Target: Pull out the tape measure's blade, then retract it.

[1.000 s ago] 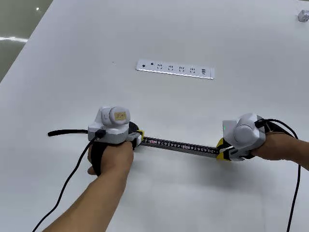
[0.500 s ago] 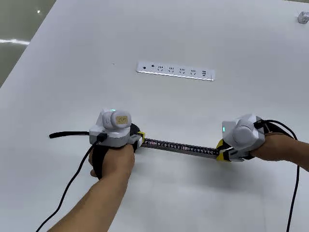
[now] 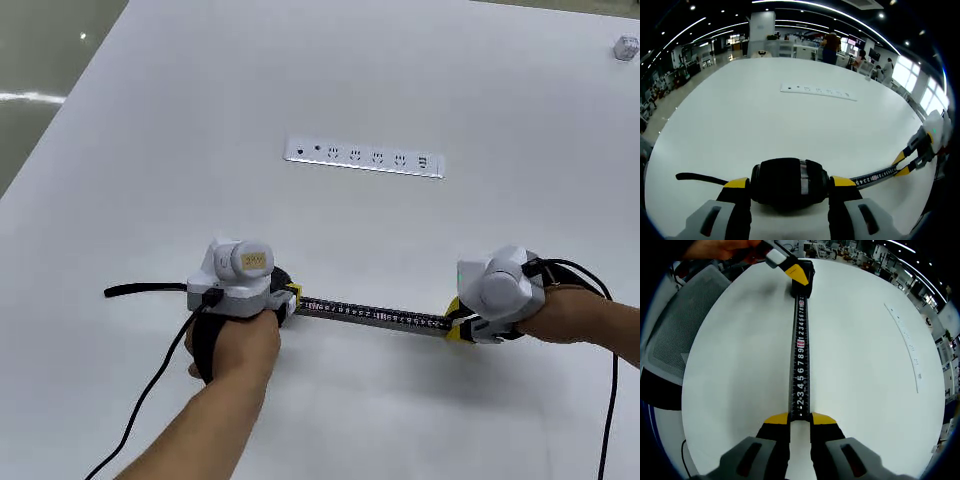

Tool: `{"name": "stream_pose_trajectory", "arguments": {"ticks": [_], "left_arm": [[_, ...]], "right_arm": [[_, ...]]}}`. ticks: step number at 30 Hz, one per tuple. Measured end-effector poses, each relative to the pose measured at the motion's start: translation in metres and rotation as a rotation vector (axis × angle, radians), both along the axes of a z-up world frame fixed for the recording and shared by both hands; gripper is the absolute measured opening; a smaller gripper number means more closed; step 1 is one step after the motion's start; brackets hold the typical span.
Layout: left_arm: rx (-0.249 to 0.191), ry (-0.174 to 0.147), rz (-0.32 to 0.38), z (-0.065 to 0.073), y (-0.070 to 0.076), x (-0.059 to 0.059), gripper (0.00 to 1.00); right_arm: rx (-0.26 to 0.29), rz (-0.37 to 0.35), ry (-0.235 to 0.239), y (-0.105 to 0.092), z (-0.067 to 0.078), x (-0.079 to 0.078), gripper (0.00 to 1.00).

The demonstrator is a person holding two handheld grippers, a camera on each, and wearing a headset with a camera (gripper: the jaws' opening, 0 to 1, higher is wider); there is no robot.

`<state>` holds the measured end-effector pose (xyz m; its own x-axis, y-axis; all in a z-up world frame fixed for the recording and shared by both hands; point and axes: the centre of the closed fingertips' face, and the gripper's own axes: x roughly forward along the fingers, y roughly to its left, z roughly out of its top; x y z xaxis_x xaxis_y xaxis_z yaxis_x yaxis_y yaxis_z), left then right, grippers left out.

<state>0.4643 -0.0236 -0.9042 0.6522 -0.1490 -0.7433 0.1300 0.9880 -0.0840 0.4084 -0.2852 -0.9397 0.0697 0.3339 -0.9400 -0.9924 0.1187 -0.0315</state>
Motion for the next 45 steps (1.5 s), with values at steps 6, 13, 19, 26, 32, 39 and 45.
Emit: {"name": "stream_pose_trajectory", "arguments": {"ticks": [6,13,19,26,32,39,45], "left_arm": [[0.001,0.004,-0.003,0.0,0.0,0.0,0.59],[0.003,-0.001,-0.002,0.0,-0.001,0.0,0.59],[0.002,-0.003,-0.004,0.0,-0.001,0.0,0.59],[0.005,-0.002,-0.005,0.0,-0.001,0.0,0.59],[0.004,-0.003,-0.005,0.0,0.0,0.0,0.59],[0.003,-0.002,-0.005,0.0,0.0,0.0,0.59],[0.003,-0.001,-0.006,0.0,0.001,0.0,0.59]], "right_arm": [[-0.02,0.041,-0.042,0.004,0.001,0.0,0.14],[-0.015,0.038,-0.05,0.007,0.001,0.004,0.14],[-0.008,0.032,-0.052,0.012,0.001,0.006,0.14],[-0.001,0.037,-0.049,0.021,0.0,0.008,0.14],[-0.001,0.033,-0.025,0.026,0.0,0.009,0.14],[0.009,0.038,-0.008,0.032,0.0,0.009,0.14],[0.019,0.042,-0.002,0.038,0.0,0.011,0.14]]}}
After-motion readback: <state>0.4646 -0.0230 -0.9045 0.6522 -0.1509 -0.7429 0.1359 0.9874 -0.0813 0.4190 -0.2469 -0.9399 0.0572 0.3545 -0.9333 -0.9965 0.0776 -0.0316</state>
